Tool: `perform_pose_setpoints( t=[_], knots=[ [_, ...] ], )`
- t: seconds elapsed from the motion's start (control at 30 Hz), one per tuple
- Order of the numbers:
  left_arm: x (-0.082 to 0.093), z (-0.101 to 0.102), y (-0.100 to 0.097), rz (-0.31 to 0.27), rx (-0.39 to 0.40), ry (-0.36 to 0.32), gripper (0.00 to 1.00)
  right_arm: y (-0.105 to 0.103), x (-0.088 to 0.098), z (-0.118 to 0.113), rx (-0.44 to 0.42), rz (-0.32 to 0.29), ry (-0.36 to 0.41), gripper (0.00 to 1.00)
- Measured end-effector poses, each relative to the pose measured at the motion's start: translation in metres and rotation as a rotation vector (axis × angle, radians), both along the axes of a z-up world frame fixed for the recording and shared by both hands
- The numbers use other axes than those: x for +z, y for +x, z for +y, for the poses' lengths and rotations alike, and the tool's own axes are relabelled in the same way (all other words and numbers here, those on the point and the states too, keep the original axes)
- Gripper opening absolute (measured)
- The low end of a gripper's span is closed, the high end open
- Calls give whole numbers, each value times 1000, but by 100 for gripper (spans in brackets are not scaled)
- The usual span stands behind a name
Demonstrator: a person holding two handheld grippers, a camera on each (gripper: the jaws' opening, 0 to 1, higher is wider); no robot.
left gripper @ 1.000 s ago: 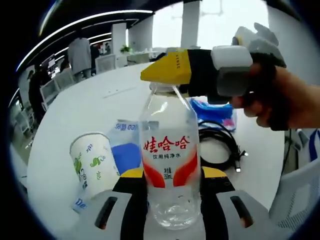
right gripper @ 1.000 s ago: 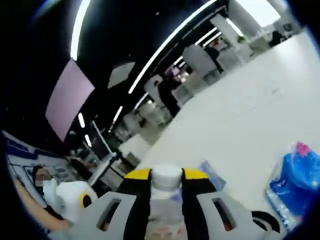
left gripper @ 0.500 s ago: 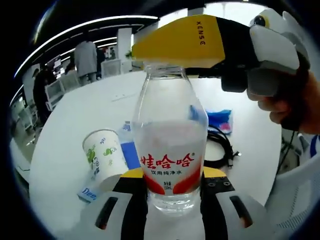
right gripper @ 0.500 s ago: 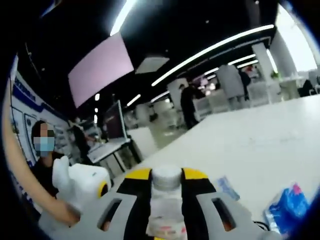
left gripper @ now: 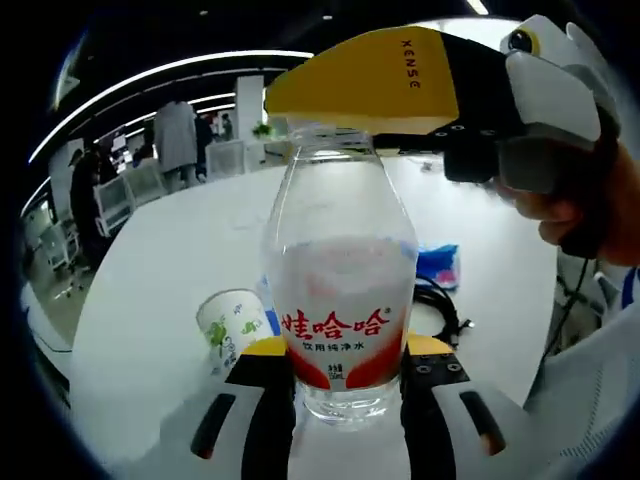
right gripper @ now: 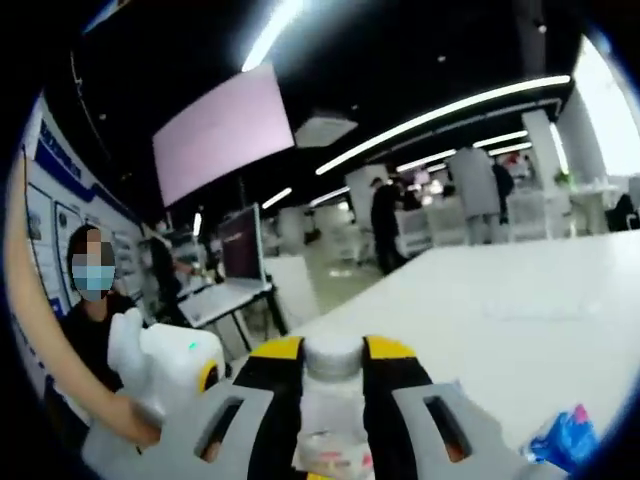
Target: Arrange the tabletop items into an orderly group along one side of the table until the central work area is clear of visible clutter.
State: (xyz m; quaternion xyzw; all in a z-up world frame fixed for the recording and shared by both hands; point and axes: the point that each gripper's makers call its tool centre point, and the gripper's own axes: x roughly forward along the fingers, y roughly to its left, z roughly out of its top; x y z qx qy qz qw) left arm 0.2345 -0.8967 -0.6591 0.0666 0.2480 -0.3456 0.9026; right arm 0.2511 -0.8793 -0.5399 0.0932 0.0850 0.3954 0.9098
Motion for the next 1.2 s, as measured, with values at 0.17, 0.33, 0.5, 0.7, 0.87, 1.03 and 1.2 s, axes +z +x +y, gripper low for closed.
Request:
perform_pose_setpoints(
  t=[0.17,0.33,0.5,0.7,0.87,1.03,1.2],
  knots=[
    [19,7,8,-46,6,-16,38,2,22,11,20,-53,-15,18],
    [34,20,18,-86,10,-19,38,7,35,21,49,-77,-27,18],
    [42,28,31,-112,23,-20,38,15,44,31,71,-101,-29,18],
    [48,39,50,-132,88,-29,38,32,49,42,144,-116,-34,18],
    [47,45,69,-127,153,-32,38,46,49,51,206,-135,-50,18],
    [53,47,89,-137,207,-40,38,65,54,54,258,-150,-50,18],
    [53,52,108,-152,248,-21,38,82,54,57,303,-157,-51,18]
  ],
)
